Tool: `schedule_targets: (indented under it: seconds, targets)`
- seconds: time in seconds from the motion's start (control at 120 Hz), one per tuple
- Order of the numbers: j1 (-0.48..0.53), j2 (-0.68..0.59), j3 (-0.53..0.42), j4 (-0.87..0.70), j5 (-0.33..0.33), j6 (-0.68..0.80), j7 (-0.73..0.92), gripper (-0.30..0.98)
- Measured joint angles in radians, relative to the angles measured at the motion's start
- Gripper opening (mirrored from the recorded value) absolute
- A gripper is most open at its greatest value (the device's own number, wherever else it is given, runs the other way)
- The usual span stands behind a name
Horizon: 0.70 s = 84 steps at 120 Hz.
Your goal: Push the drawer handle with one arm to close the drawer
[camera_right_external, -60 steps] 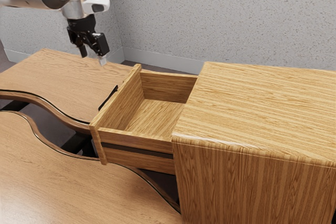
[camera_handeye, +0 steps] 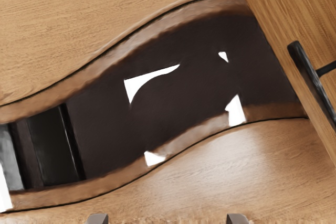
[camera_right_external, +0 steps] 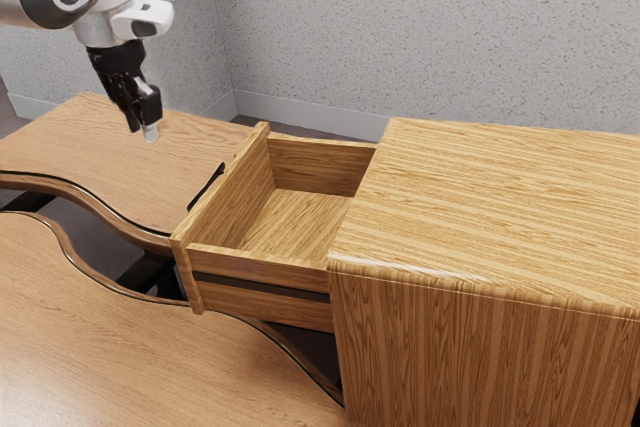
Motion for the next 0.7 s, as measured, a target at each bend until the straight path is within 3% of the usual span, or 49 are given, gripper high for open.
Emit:
schedule_targets:
  seconds: [0.108,0.167,0.5,0.7]
  targets:
    - [0.000,-0.038,-0.034,-0.143,0.089,0.088,0.166,0.03]
    - [-0.002,-0.040,-0.039,-0.164,0.092,0.119,0.251,-0.01]
    - [0.008,0.020,-0.042,-0.176,-0.023,0.210,0.718,-0.09]
    - [0.000,0.020,-0.059,-0.179,-0.052,0.213,0.911,-0.10]
